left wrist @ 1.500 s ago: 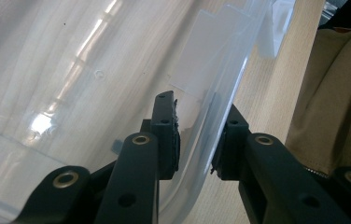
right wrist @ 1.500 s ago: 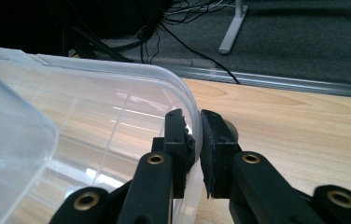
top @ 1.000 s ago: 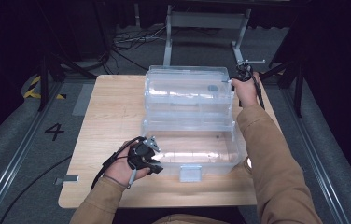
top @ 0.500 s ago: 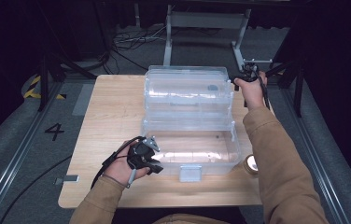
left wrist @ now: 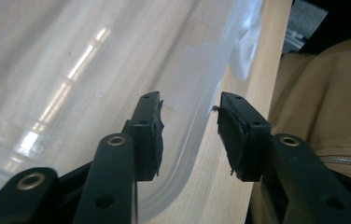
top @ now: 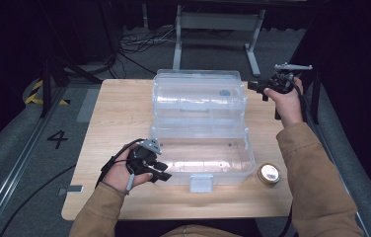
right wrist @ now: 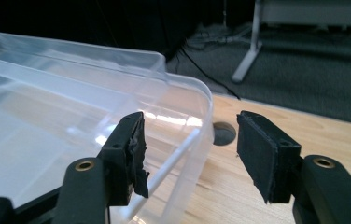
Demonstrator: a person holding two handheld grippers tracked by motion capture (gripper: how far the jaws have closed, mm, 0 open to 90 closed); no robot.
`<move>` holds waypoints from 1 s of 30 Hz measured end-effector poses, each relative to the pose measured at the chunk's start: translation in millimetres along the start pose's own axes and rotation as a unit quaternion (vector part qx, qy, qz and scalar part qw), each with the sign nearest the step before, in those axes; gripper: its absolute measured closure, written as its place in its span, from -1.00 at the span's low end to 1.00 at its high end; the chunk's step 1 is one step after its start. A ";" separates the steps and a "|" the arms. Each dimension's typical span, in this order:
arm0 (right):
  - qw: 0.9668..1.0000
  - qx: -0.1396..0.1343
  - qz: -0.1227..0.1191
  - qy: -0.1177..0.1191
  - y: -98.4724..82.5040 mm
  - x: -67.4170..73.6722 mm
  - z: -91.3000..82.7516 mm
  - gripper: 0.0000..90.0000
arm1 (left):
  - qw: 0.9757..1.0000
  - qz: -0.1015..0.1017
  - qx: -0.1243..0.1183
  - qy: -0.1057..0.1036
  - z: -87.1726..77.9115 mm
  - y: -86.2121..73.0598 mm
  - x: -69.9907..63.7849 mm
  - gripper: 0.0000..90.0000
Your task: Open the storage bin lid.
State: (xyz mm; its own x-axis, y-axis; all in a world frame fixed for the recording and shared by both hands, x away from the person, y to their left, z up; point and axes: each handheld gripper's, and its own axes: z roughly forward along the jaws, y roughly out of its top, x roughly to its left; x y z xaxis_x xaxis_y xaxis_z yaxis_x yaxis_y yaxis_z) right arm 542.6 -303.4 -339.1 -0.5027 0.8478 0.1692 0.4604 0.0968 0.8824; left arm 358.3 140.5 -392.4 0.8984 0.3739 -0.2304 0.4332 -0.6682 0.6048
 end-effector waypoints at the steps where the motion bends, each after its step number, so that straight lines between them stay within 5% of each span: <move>1: 1.000 -0.005 -0.003 0.003 -1.0 2.1 -5.2 -0.09 | 1.000 -0.001 -0.009 0.003 -4.1 0.1 -0.3 0.27; 4: 1.000 0.017 -0.025 0.007 -6.8 14.0 -28.3 -0.20 | 0.999 -0.006 -0.033 0.019 -17.6 -0.7 -0.3 0.20; 6: 0.999 -0.007 -0.040 0.004 -16.2 21.6 -43.3 -0.16 | 0.998 -0.014 -0.046 0.026 -23.2 -1.4 0.4 0.17; 15: 0.998 -0.021 -0.051 0.018 -41.2 38.8 -85.6 -0.24 | 0.996 -0.036 -0.066 0.050 -39.8 -4.1 6.2 0.09; 20: 0.998 -0.001 -0.069 0.016 -56.8 45.7 -100.0 -0.18 | 0.992 -0.056 -0.083 0.070 -50.3 -7.2 12.6 0.08; 25: 0.998 0.002 -0.062 0.022 -64.8 44.2 -110.7 -0.16 | 0.986 -0.086 -0.101 0.096 -60.9 -13.6 19.6 0.08; 30: 0.998 0.000 -0.055 0.022 -68.0 41.4 -117.7 -0.17 | 0.984 -0.095 -0.108 0.106 -66.7 -16.5 23.0 0.08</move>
State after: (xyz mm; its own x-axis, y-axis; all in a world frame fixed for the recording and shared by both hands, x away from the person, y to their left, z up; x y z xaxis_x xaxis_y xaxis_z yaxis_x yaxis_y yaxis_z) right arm 404.4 -336.2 -340.5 -0.5819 0.8083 0.0896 0.4009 0.1893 0.8963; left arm 367.0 203.0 -356.8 0.7571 0.6201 -0.2056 0.5463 -0.4284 0.7197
